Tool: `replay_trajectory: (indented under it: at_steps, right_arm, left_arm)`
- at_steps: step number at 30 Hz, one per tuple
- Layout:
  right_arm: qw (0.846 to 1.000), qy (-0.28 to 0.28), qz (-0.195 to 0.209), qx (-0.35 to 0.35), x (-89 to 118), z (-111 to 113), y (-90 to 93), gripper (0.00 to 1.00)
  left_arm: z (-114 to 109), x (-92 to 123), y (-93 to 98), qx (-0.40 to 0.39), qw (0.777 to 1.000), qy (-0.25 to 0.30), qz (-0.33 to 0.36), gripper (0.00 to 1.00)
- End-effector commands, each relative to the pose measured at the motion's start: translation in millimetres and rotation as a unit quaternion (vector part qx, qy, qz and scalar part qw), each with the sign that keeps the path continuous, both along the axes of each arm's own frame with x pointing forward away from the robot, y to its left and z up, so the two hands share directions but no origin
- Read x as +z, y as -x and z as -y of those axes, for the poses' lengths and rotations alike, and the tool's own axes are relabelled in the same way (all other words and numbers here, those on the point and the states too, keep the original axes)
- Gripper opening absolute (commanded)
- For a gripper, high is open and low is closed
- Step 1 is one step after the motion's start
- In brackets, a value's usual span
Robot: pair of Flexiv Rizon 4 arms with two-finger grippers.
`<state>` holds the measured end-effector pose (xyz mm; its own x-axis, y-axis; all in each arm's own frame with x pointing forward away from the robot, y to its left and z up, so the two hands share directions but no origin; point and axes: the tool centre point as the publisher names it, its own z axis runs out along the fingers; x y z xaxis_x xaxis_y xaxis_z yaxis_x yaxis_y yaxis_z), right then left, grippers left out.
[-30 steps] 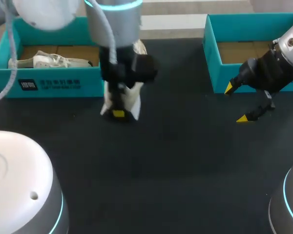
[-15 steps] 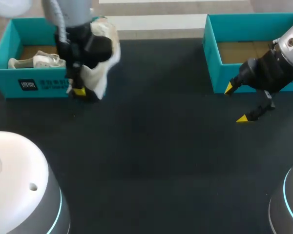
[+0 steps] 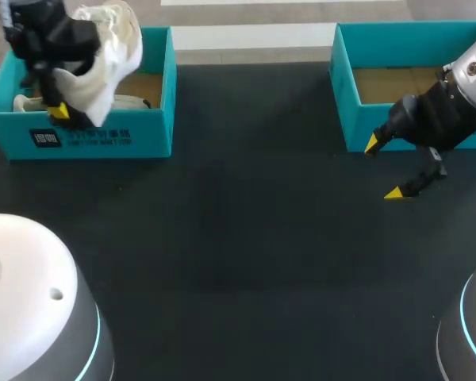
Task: Take the shoe out of the shoebox, open the shoe tongue, remove and reinsert the insole, then place the shoe into the shoebox
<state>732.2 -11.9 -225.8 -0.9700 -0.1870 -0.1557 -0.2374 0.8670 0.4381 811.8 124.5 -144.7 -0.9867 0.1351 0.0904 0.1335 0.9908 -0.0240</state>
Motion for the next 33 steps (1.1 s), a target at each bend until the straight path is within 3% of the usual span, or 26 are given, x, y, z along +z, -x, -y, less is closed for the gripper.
replay_trajectory:
  at_steps: [1,21,27,33]
  right_arm:
    - [1.000,0.001,0.000,-0.001,-0.8,-0.8,0.1,1.00]
    - [1.000,0.001,0.000,-0.001,-0.8,-0.8,0.1,1.00]
    - [1.000,0.001,0.000,-0.001,-0.8,-0.8,0.1,1.00]
    - [1.000,0.001,0.000,-0.001,-0.8,-0.8,0.1,1.00]
  left_arm:
    - [-29.5,8.1,-6.4,0.003,1.000,0.009,0.003,0.00]
    - [-30.4,7.0,-7.5,-0.008,1.000,0.015,-0.007,0.00]
    - [-53.3,2.7,-38.5,-0.017,0.999,0.028,-0.007,0.00]
    - [-77.6,-0.7,-73.5,-0.029,0.999,-0.005,0.021,0.00]
